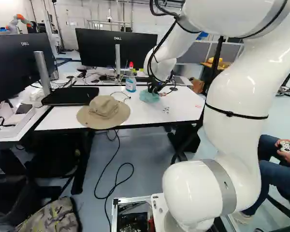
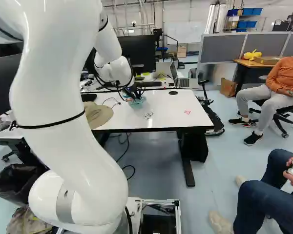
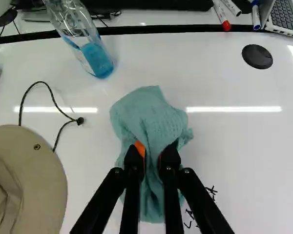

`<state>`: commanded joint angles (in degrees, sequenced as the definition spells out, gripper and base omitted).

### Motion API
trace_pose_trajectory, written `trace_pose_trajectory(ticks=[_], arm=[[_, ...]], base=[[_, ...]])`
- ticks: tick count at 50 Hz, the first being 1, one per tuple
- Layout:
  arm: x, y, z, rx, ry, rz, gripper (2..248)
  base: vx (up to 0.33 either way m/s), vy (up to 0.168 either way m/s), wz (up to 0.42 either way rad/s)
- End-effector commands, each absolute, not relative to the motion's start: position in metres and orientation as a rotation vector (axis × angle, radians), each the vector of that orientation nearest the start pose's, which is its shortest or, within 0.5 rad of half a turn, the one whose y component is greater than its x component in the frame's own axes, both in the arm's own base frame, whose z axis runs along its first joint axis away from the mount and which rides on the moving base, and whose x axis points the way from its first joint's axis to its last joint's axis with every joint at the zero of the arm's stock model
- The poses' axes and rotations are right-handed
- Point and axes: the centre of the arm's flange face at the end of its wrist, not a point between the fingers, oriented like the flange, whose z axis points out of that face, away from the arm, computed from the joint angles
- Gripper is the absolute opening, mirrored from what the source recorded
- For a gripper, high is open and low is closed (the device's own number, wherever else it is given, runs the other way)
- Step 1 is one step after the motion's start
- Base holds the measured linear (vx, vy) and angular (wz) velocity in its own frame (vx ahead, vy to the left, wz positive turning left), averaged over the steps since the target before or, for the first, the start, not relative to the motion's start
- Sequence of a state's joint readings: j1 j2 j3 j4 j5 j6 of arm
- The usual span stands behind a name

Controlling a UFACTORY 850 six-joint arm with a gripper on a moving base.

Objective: Clean the table with the green towel

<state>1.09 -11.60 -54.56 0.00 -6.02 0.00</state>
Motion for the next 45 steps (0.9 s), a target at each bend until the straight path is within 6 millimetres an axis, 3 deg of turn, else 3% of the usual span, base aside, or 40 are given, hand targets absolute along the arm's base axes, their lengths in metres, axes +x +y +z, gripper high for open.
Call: trace_pose_trajectory(ticks=[31, 45], arm=[[0.466, 0.022, 0.462, -3.002, -0.070, -0.877, 48], [0.439, 0.020, 0.462, -2.992, -0.063, -0.905, 48]], base=[[0.000, 0.000, 0.000], [0.000, 0.000, 0.000]])
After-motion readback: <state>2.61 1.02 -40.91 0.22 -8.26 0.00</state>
